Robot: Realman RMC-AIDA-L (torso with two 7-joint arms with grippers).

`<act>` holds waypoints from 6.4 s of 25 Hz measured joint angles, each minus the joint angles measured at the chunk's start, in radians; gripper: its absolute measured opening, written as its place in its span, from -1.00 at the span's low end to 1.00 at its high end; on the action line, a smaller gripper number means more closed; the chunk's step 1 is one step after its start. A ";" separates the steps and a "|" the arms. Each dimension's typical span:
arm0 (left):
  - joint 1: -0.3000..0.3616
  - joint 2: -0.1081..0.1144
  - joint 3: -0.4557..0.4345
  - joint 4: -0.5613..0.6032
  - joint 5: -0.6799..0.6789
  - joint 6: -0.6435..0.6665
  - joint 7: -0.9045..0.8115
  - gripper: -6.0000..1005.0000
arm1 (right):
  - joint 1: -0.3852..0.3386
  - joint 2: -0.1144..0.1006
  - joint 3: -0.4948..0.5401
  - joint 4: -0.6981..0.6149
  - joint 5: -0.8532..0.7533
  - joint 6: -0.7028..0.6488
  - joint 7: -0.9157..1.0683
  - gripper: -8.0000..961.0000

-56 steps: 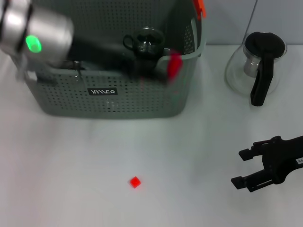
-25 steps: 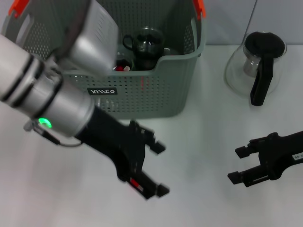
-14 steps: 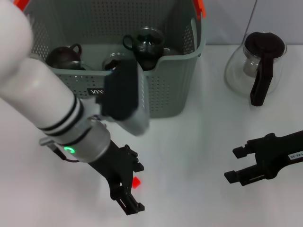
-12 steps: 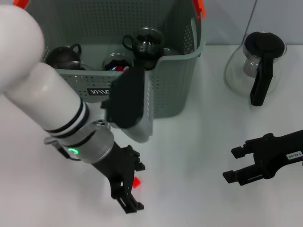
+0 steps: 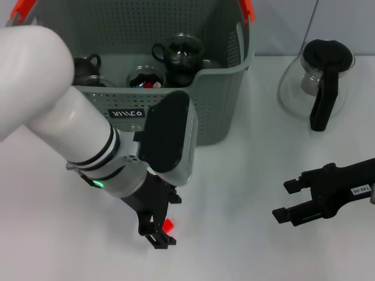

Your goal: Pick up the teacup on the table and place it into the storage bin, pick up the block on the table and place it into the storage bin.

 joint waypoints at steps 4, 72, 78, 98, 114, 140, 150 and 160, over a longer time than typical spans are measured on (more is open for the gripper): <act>-0.009 0.001 0.026 -0.003 0.016 0.005 -0.005 0.80 | 0.000 0.000 0.000 0.002 0.001 0.004 0.001 0.81; -0.087 0.002 -0.056 0.027 -0.118 0.115 -0.148 -0.47 | 0.009 -0.014 0.011 0.027 -0.004 0.028 -0.012 0.81; -0.190 0.022 -0.536 0.000 -0.319 0.254 -0.255 -0.42 | 0.001 -0.020 0.012 0.027 -0.004 0.028 -0.014 0.81; -0.202 0.159 -0.802 -0.133 -0.443 -0.055 -0.389 0.01 | 0.009 -0.023 0.019 0.040 -0.001 0.019 -0.054 0.81; 0.064 0.048 -0.761 -0.404 -0.496 0.199 0.191 0.87 | 0.007 -0.022 0.281 0.279 0.203 -0.106 -0.529 0.81; 0.064 0.045 -0.787 -0.503 -0.450 0.108 0.370 0.87 | 0.037 0.002 0.287 0.457 0.214 0.051 -0.775 0.81; 0.063 0.043 -0.786 -0.516 -0.450 0.097 0.372 0.87 | 0.038 0.002 0.283 0.472 0.211 0.081 -0.775 0.81; 0.066 0.041 -0.786 -0.516 -0.457 0.084 0.370 0.87 | 0.041 0.001 0.285 0.475 0.214 0.082 -0.775 0.81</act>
